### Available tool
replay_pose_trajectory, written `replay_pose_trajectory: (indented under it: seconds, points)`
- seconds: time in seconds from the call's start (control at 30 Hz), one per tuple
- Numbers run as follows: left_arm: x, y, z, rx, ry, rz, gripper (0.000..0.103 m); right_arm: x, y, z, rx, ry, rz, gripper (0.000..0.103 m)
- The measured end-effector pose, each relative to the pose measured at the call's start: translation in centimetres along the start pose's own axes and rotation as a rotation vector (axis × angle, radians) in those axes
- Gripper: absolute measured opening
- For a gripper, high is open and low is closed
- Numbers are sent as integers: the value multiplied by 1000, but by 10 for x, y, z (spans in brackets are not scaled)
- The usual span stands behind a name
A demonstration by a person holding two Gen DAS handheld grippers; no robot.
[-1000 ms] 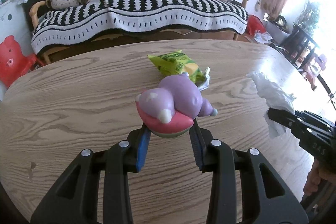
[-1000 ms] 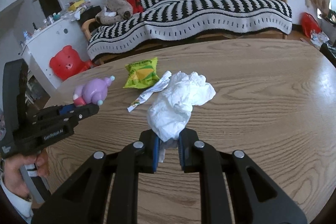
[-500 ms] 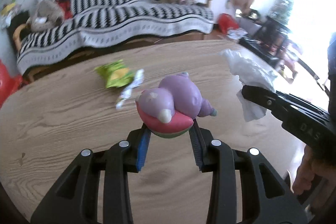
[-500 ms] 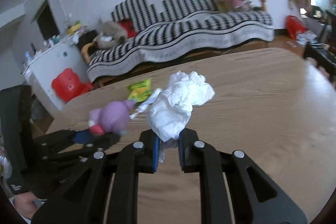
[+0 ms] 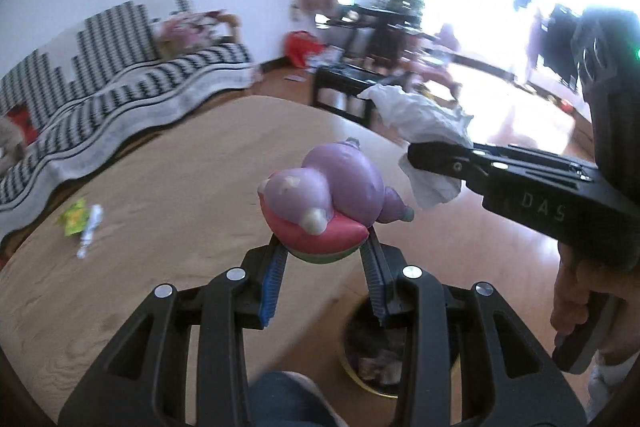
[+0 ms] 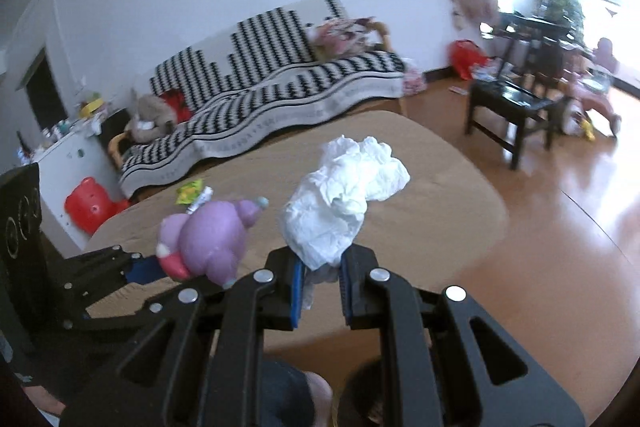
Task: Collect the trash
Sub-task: 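Carry the toy and tissue over the black bin and open both tools to drop them, then move both open tools back over the table toward the yellow popcorn bag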
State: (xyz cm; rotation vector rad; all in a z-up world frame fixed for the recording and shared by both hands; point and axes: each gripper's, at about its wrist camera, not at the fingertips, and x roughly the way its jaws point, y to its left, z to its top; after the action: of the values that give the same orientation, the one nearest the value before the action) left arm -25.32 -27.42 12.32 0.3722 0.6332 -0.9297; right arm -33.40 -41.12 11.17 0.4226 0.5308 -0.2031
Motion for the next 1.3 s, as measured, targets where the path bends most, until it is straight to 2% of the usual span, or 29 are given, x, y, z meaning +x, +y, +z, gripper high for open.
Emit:
replay_pose_trajectory:
  seconds: [0.13,0.27,0.47,0.57,0.63,0.77,0.87,0.93,0.97,1.0,1.07,1.13,1.23,1.3]
  points:
    - [13,-46,-12,35,46,-60,36,-16,-40,-36,43,59,-32,15]
    - [52,-76,-42,54,166,-100,36,4,-77,-88,111,171,-59,15]
    - [154,-96,-115,56,504,-150,36,76,-128,-178,258,393,-87,15]
    - [191,-96,-147,53,629,-149,36,107,-145,-212,310,488,-105,15]
    - [207,-92,-160,45,679,-158,36,121,-153,-229,334,533,-109,15]
    - [223,-84,-174,21,720,-168,36,138,-159,-241,351,579,-112,15]
    - [229,-82,-177,7,730,-175,41,145,-157,-235,377,580,-95,15]
    - [232,-77,-174,-4,717,-163,55,139,-161,-232,413,564,-100,34]
    - [230,-75,-172,-6,706,-145,78,133,-163,-229,423,543,-104,68]
    - [225,-76,-170,-8,686,-131,95,126,-164,-224,424,514,-105,86]
    - [214,-75,-164,-13,641,-147,96,111,-163,-211,388,468,-139,87]
    - [206,-74,-157,-19,634,-162,96,96,-164,-198,368,429,-159,96]
    - [185,-64,-143,-49,585,-179,96,71,-162,-175,337,352,-187,96]
    - [166,-61,-129,-53,531,-185,96,57,-153,-154,293,289,-244,96]
